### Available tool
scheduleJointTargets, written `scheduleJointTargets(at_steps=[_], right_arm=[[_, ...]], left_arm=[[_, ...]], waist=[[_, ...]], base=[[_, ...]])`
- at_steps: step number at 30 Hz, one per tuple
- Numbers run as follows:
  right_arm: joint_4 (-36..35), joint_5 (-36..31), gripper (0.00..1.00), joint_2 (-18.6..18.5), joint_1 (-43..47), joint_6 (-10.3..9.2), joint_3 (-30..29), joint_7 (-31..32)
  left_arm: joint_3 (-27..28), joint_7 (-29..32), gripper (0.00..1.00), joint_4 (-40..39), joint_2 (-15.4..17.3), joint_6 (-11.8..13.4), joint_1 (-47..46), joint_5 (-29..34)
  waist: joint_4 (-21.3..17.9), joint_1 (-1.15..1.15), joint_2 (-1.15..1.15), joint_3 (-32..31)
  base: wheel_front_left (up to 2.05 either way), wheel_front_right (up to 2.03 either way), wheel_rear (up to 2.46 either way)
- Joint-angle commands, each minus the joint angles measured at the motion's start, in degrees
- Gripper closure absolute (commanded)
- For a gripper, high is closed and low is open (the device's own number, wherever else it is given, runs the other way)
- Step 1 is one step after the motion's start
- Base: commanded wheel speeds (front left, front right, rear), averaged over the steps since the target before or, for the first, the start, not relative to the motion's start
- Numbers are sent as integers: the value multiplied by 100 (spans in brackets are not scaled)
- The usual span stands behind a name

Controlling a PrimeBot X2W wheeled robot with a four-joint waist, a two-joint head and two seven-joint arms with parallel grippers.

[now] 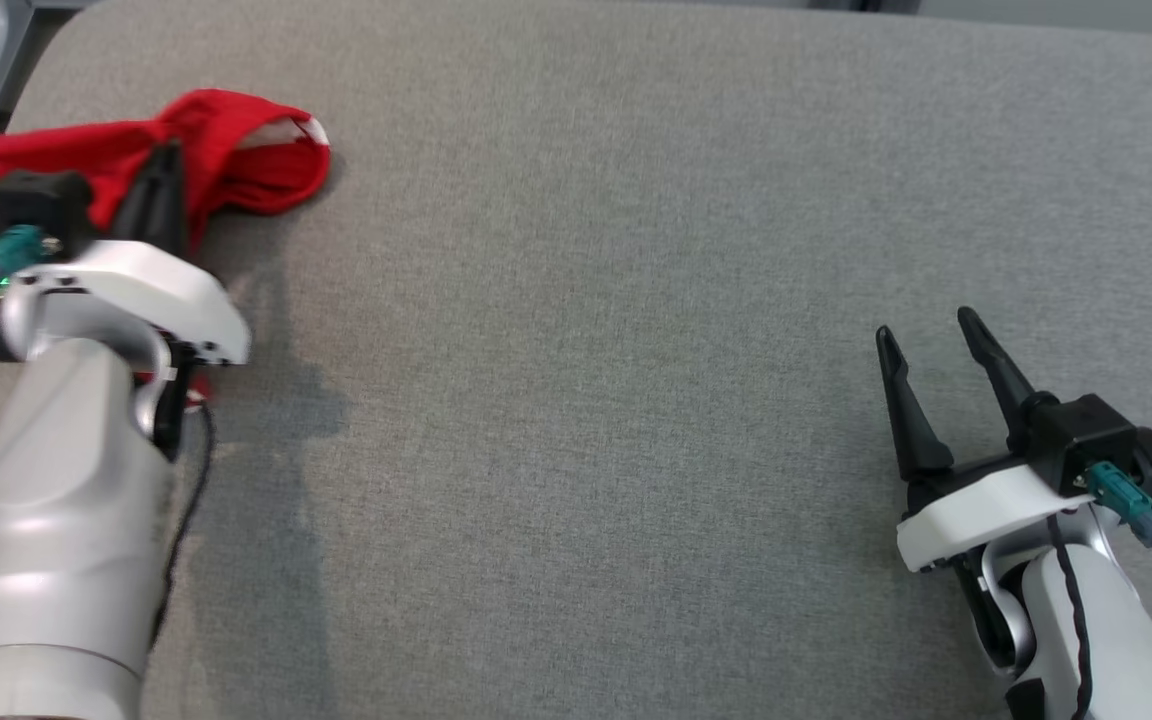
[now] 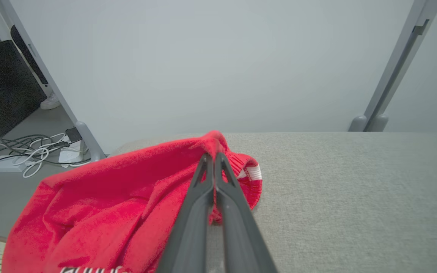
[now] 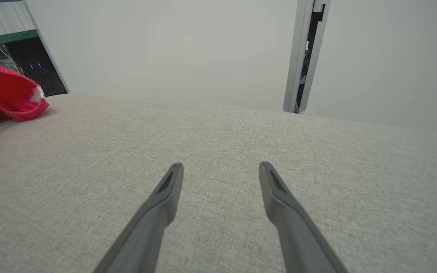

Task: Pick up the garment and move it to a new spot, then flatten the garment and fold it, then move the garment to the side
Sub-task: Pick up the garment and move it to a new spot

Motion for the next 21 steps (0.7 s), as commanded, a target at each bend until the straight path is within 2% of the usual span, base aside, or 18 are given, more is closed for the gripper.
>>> scheduleJointTargets(at_steps=[1, 5, 11, 15, 16, 21], right_arm=[[65, 69, 0, 26, 104, -2, -52, 2], [79, 123, 0, 94, 154, -2, -64, 2], [156, 270, 0, 159, 233, -2, -38, 2], [153, 478, 0, 163, 253, -2, 110, 3], [148, 581, 0, 162, 262, -2, 170, 2], [148, 783, 0, 162, 295, -2, 290, 2]], left_arm=[[-160, -23, 100, -241, -122, -20, 131, 120], [-367, -24, 100, -530, -348, -28, 216, 139], [-1046, -24, 100, -873, -698, -24, 435, -47], [-1817, -25, 100, -1058, -782, -22, 577, -268], [-2280, -25, 100, -1274, -793, -20, 660, -596], [-3483, -24, 100, -1881, -798, -13, 817, -1378]], waist=[[-70, 0, 0, -231], [-165, 0, 0, -422], [-488, 0, 0, -722], [-732, 0, 0, -818], [-853, 0, 0, -849], [-1107, 0, 0, -878]], base=[[0, 0, 0], [0, 0, 0], [0, 0, 0], [0, 0, 0], [0, 0, 0], [0, 0, 0]])
